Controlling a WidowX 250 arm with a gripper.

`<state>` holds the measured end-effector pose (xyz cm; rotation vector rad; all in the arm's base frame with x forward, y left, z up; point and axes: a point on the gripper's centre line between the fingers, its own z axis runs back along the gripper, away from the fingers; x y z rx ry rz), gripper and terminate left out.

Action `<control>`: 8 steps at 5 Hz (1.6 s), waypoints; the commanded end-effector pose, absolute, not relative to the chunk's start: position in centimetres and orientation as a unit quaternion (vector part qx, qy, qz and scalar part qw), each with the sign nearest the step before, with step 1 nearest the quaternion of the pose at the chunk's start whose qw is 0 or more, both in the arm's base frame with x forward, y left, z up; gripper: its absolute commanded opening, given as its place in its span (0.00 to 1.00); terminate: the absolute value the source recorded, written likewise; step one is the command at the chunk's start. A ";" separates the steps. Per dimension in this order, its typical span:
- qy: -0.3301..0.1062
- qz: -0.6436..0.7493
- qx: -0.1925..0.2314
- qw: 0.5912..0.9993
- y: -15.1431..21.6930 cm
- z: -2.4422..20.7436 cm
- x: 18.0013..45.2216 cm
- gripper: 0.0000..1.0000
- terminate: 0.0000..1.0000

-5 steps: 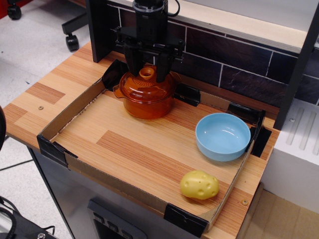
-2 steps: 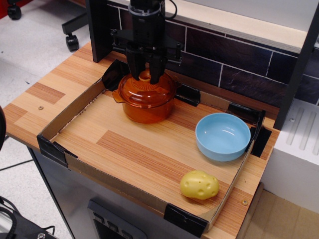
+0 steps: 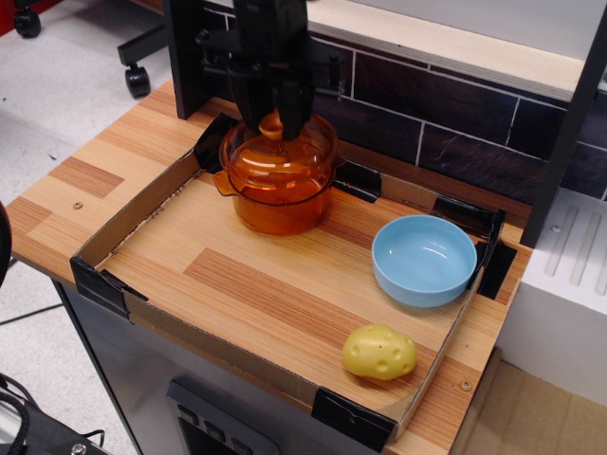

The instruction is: Take lid off pot

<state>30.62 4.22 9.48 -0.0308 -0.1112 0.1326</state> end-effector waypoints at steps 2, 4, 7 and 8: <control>-0.047 -0.004 -0.009 0.999 4.5 9.8 25.2 0.00 0.00; -0.040 -0.019 0.010 0.999 3.2 7.6 24.8 0.00 0.00; -0.021 -0.030 0.035 0.999 2.0 4.5 24.5 1.00 0.00; -0.019 -0.028 0.024 0.999 2.1 4.5 24.3 1.00 0.00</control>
